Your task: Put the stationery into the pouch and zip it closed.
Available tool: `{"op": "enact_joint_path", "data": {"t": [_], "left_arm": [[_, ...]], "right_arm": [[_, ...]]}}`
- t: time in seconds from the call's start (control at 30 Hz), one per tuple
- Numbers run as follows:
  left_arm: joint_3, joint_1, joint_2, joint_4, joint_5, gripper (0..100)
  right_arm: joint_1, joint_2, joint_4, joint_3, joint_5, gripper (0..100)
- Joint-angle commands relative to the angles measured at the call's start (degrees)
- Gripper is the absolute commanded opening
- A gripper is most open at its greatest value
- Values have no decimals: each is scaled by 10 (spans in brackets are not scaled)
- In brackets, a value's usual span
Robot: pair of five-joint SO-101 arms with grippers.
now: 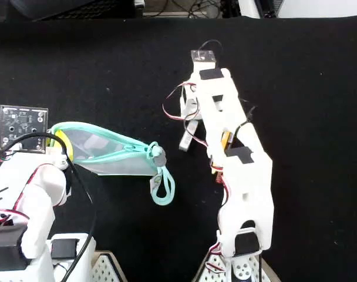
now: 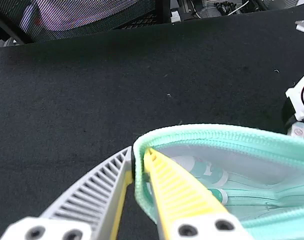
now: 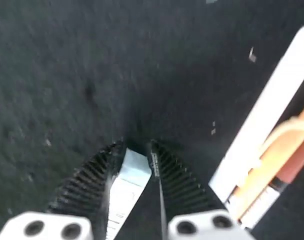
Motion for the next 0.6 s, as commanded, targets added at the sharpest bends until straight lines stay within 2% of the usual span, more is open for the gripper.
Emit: {"op": "enact_joint_path", "data": {"t": [0.0,0.2,0.33,0.43,0.5,0.57], "left_arm": [[86,-7,12,5,-1,44],[86,-7,12,5,-1,44],[85,-7,12,5,-1,44],[83,-7,12,5,-1,44],[83,-7,12,5,-1,44],[83,-7,12,5,-1,44]], "right_arm": [[7,-100,13,51,21,12],[4,-316,-94,324,68,12],[5,-460,-166,519,151,15],[5,-524,-171,607,216,17],[4,-536,-164,642,241,60],[4,-535,-163,664,258,147]]}}
